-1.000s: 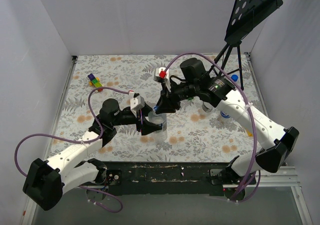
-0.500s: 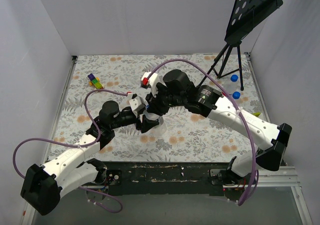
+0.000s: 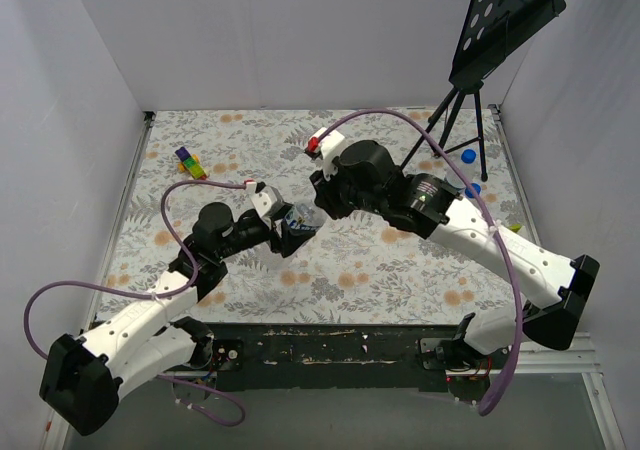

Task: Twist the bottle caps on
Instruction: Screw the bottle cap onto the plastic bottle.

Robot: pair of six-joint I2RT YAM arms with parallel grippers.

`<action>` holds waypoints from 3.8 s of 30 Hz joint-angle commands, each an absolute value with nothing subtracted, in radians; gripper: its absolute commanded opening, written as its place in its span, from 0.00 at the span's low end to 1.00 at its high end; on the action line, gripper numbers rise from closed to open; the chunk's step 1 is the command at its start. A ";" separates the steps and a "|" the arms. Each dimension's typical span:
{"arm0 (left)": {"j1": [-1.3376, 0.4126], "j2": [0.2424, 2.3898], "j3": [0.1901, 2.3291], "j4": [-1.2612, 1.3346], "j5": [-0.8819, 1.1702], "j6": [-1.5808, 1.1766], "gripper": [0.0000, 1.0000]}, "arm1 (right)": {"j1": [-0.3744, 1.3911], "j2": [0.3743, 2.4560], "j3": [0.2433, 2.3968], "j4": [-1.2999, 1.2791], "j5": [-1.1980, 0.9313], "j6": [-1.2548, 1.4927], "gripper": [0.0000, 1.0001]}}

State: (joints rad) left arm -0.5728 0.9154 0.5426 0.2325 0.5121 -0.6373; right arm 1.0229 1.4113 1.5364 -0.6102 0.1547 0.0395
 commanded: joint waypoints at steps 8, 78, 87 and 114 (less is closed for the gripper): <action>-0.563 0.871 0.529 0.376 0.523 -0.661 0.00 | 0.983 1.350 1.467 -0.591 0.057 0.078 0.01; -0.563 0.959 0.287 1.328 0.471 -0.864 0.00 | 0.811 1.361 1.598 -0.581 -0.505 0.029 0.01; -0.554 1.009 0.253 1.473 0.373 -0.907 0.00 | 0.867 1.420 1.643 -0.660 -0.371 0.069 0.01; -0.525 0.966 0.236 1.382 0.345 -0.833 0.00 | 0.960 1.356 1.640 -0.558 -0.121 0.281 0.53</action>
State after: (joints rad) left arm -0.5385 1.0023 0.2348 1.2621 0.4408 -0.8261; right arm 0.9428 1.4086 1.6215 -0.5217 -0.1047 0.2871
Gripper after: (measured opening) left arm 0.613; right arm 0.445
